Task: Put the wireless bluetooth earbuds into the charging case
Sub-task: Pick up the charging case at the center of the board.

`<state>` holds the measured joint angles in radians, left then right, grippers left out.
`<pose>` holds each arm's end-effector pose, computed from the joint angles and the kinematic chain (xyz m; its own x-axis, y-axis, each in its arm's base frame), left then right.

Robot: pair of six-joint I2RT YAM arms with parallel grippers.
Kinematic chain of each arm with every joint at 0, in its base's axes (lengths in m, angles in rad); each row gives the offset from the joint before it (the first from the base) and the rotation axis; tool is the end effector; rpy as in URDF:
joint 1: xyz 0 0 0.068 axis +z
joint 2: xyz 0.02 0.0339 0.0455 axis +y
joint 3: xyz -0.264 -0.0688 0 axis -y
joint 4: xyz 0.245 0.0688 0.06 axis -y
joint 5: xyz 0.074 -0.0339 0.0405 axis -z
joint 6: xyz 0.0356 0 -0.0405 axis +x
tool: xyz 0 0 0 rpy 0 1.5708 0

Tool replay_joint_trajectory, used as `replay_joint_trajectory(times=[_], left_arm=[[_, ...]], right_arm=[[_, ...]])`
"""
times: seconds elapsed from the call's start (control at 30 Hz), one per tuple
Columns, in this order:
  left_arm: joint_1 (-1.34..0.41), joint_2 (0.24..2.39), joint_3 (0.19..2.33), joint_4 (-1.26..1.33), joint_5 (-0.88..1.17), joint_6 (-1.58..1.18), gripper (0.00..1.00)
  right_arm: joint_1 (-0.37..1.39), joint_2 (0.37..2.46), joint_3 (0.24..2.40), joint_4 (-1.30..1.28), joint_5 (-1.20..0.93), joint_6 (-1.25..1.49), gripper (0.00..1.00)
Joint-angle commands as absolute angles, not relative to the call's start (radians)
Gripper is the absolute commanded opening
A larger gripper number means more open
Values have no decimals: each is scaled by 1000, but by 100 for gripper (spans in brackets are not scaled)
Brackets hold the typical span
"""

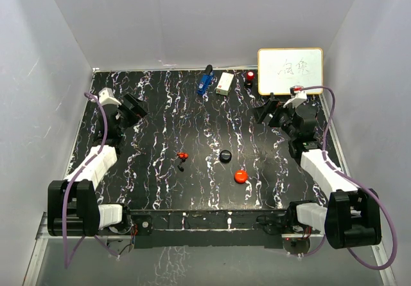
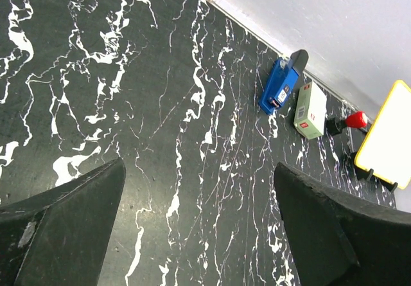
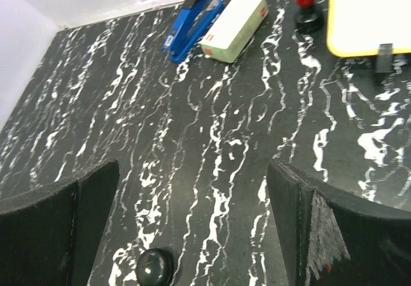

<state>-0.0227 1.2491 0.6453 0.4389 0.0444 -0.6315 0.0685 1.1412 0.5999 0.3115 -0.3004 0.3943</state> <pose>0.2802 -0.0079 0.2563 -0.1717 -0.5860 -0.7919 -0.0433 0.8075 -0.5882 0.2548 0.0280 0.2541 -0.3454 0.3441 -0.8731 -0.2385 0.8676 0.4363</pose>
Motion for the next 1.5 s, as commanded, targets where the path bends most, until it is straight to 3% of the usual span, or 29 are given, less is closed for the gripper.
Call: replay_joint_trajectory(times=[0.0,0.23,0.5,1.1,1.47], left_arm=[[-26,1216,675,407,114,-622,99],[-31,1199,674,385,166,-599,99],[-149,1210,700,272,122,-546,98],[-301,1249,713,229,98,-560,98],[-311,1235,718,210,100,-558,99]], right_arm=[[70,1170,663,379,-448,457,98],[96,1217,742,202,-367,381,98],[415,1353,875,-42,18,217,98],[730,1477,809,-152,220,260,96],[778,1549,792,-159,269,285,89]])
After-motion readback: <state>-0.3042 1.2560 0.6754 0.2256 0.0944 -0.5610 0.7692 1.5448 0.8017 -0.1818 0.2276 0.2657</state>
